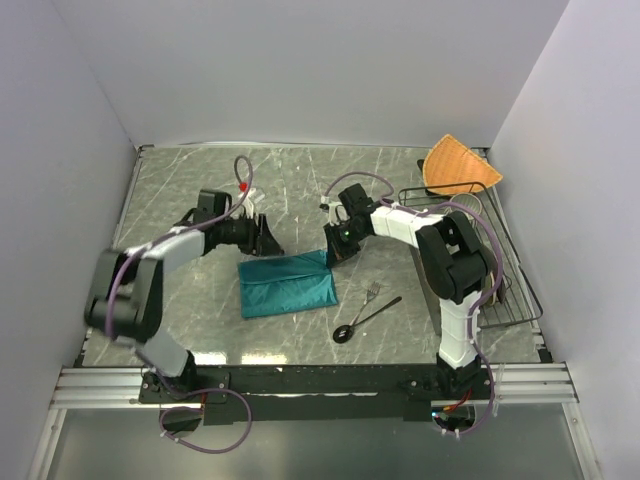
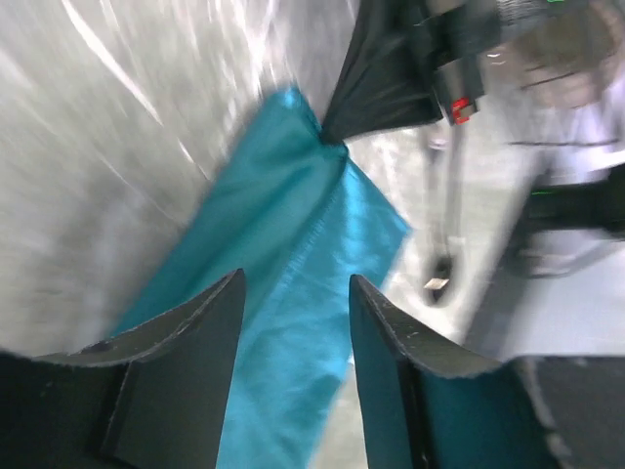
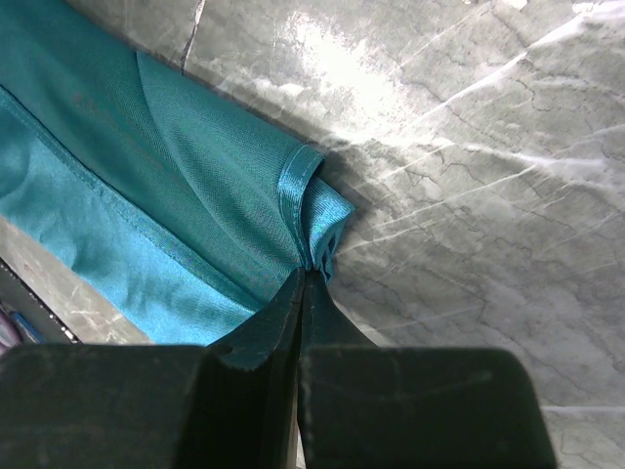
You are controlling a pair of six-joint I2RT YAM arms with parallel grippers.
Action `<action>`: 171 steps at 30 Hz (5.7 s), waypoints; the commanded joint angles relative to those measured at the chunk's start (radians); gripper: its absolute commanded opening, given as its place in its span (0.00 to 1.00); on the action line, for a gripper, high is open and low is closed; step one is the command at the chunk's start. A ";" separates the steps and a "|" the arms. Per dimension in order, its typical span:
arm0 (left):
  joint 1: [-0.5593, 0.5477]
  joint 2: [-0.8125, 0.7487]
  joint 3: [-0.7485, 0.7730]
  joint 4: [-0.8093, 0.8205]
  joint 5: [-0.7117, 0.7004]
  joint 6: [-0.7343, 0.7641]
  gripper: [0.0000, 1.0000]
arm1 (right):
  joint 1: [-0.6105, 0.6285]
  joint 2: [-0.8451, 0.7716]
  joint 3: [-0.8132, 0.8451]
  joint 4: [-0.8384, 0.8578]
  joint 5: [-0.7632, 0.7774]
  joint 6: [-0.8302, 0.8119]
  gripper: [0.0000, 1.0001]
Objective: Fold the napkin into a case and place the utensils inside
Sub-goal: Fold the 2/3-rectangle-folded napkin at the center of the board.
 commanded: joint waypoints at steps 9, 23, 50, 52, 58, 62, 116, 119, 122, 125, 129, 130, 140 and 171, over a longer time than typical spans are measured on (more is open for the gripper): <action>-0.570 -0.495 -0.329 -0.059 -0.743 0.612 0.53 | 0.006 -0.005 -0.079 0.046 0.118 -0.018 0.00; -0.880 -0.288 -0.379 0.159 -1.013 0.622 0.42 | 0.006 0.006 -0.089 0.053 0.115 0.005 0.00; -0.817 -0.183 -0.219 -0.003 -0.922 0.559 0.01 | 0.020 0.026 -0.046 0.041 0.100 -0.006 0.00; -0.802 -0.180 -0.219 0.000 -0.932 0.571 0.01 | 0.020 0.023 -0.050 0.046 0.100 -0.004 0.00; -0.768 -0.176 -0.211 0.035 -0.992 0.588 0.01 | 0.020 0.020 -0.052 0.049 0.101 0.005 0.00; -0.768 -0.183 -0.242 0.069 -1.011 0.620 0.26 | 0.020 0.020 -0.052 0.047 0.103 0.006 0.00; -0.565 -0.143 -0.081 -0.154 -0.613 0.668 0.44 | 0.023 0.045 -0.029 0.047 0.097 -0.006 0.00; -0.596 -0.134 -0.119 -0.125 -0.644 0.665 0.47 | 0.025 0.046 -0.029 0.049 0.097 -0.007 0.00; -0.620 -0.119 -0.159 -0.100 -0.676 0.678 0.48 | 0.023 0.043 -0.029 0.049 0.098 -0.009 0.00; -0.625 -0.096 -0.175 -0.083 -0.691 0.675 0.47 | 0.025 0.042 -0.033 0.049 0.100 -0.012 0.00; -0.624 -0.062 -0.173 -0.077 -0.704 0.678 0.42 | 0.023 0.037 -0.044 0.052 0.098 -0.011 0.00; -0.624 -0.056 -0.170 -0.079 -0.705 0.677 0.36 | 0.023 0.037 -0.047 0.053 0.098 -0.011 0.00; -0.601 -0.017 -0.119 -0.123 -0.685 0.692 0.01 | 0.025 0.038 -0.040 0.050 0.095 -0.018 0.00; -0.199 0.292 0.470 -0.545 -0.139 0.582 0.01 | 0.022 0.040 -0.035 0.053 0.083 -0.038 0.00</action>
